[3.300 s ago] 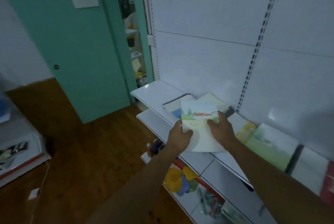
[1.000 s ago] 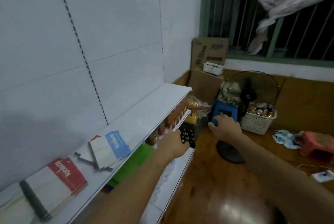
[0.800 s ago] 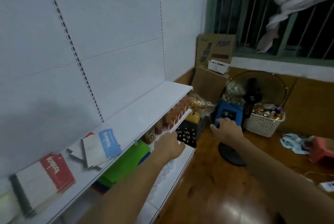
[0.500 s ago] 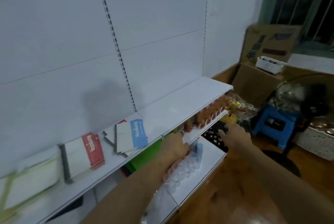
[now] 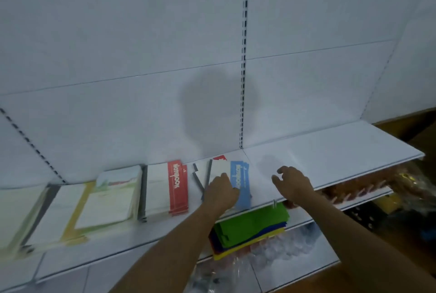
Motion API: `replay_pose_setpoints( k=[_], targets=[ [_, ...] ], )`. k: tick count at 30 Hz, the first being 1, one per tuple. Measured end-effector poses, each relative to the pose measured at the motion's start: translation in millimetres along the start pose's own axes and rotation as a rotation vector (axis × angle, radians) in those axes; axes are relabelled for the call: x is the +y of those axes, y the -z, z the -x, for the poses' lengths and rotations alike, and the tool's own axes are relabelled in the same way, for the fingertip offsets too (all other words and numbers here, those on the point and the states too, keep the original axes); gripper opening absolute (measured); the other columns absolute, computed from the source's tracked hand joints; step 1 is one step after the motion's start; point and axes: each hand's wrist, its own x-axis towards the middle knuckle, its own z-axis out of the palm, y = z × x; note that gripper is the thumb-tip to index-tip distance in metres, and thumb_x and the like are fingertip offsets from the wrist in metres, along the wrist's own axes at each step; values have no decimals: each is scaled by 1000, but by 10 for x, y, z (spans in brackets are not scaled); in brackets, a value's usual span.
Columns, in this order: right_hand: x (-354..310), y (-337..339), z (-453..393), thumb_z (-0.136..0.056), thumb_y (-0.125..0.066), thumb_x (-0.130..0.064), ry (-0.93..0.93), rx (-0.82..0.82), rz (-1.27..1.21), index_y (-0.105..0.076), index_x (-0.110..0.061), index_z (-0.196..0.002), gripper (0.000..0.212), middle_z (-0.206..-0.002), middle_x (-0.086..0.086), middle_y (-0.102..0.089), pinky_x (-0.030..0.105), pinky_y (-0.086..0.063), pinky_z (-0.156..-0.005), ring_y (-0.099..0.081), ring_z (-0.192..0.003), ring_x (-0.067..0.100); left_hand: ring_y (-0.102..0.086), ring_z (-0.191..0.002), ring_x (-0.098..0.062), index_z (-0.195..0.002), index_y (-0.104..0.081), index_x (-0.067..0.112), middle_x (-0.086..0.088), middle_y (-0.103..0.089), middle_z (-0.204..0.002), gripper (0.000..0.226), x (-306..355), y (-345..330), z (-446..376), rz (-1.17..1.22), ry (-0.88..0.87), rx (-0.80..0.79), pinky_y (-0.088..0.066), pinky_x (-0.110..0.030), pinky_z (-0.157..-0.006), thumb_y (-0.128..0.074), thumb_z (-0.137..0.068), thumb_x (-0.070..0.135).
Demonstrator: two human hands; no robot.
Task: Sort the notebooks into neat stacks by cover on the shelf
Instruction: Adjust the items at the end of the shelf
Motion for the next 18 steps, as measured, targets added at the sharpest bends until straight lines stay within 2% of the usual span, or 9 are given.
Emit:
replay_pose_setpoints(
  k=[4,8,13,16,18],
  targets=[
    [-270,-303,-296,-96,-44,-44,41,-84,-26,-50,-14,-132,48,-132,7,-54,36,-40,-102,-51,-120,24,-55,-113,-25,-129,-45,6,-11,-55,-127,43,-297,15,-206,31,90,17,-45,-31,-87,-52,-93,28],
    [-376,-566,-557,-96,-43,-42,72,-161,-24,-51,-11,-130,47,-131,8,-53,34,-41,-99,-51,-119,24,-57,-110,-25,-125,-47,3,-12,-58,-122,41,-408,-35,-415,46,172,39,-44,-28,-78,-55,-91,26],
    [-340,-838,-826,-93,-46,-44,-9,-296,-124,-59,-2,-104,46,-109,16,-61,33,-49,-80,-60,-99,29,-55,-111,-27,-122,-48,5,-13,-57,-121,47,-367,-211,-615,31,312,40,-51,-37,-89,-61,-87,34],
    [-348,-951,-899,-90,-56,-43,-43,-273,-275,-55,2,-106,48,-107,17,-61,31,-49,-70,-63,-97,30,-48,-119,-27,-129,-44,7,-12,-51,-127,56,-297,-316,-697,-67,367,52,-47,-41,-95,-64,-86,38],
    [-349,-1023,-908,-85,-65,-41,-70,-276,-383,-51,1,-112,51,-110,16,-59,34,-51,-76,-62,-100,32,-41,-125,-28,-133,-39,7,-13,-44,-133,66,-241,-373,-731,-130,402,39,-42,-41,-99,-68,-84,41]
  ],
)
